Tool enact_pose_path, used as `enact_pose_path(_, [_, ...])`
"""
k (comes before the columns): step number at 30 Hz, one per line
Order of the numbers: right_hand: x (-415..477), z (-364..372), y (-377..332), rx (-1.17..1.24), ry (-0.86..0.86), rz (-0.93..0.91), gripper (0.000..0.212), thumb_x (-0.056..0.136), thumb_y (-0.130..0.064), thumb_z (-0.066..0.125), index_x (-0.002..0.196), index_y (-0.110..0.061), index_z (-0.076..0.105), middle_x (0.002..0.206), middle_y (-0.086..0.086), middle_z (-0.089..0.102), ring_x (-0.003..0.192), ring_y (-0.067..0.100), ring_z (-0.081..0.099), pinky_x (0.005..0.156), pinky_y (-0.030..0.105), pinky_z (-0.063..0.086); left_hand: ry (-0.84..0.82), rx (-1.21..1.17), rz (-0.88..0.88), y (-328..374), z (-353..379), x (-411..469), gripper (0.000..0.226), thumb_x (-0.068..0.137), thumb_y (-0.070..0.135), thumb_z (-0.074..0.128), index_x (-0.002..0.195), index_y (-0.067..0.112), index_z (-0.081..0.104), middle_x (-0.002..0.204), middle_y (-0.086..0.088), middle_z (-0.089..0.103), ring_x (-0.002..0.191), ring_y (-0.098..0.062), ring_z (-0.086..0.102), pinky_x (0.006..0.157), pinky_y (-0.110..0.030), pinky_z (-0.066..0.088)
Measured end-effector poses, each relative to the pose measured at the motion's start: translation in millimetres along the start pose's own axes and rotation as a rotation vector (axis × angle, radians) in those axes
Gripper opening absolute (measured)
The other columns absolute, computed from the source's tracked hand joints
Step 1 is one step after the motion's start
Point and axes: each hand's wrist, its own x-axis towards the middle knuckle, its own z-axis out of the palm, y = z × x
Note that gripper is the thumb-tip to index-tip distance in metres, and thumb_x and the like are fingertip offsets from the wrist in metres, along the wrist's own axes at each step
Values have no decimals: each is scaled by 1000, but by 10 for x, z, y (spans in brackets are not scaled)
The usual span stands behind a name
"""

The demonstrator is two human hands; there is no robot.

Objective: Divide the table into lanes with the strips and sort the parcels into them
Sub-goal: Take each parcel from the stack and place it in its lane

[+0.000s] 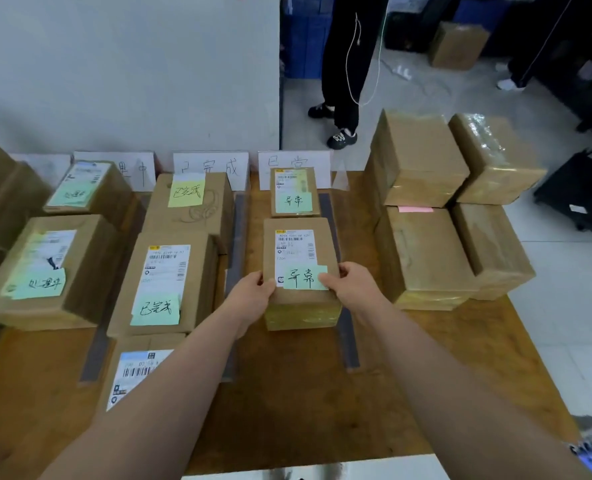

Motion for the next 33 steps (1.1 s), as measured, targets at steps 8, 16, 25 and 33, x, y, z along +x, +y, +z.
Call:
enact_pose_path(8, [168,66,45,-79,18,-3,45,90,-22,66,129,-6,49,124,8,62,97,16,60,85,32,54,64,36,-56,15,129,165,40,105,23,41,144,12,40,138,-4,55,108,-16,53,66,-20,45])
enact_pose_path(16, [217,60,43,-136,13,-12,52,91,-29,64,135,-10,45,128,5,60,107,17,61,90,36,55,93,17,-55,37,140,172,45,105,25,42,148,14,36,139,-3,56,120,-19,55,87,-31,53])
enact_pose_path(25, [-126,-329,-272,-338,179,-209,61,95,-35,57,149,-20,33,151,1,41,136,20,41,107,39,41,195,278,278,496,27,-45,31,103,26,46,132,14,48,132,-7,54,99,-18,60,52,-16,49])
enact_pose_path(33, [-361,-1272,-458,-462,332,-284,55,96,-35,55,145,-16,41,144,4,48,130,21,47,103,33,39,324,772,603,1319,353,-295,49,99,39,45,142,17,39,146,-7,45,129,-27,47,104,-43,45])
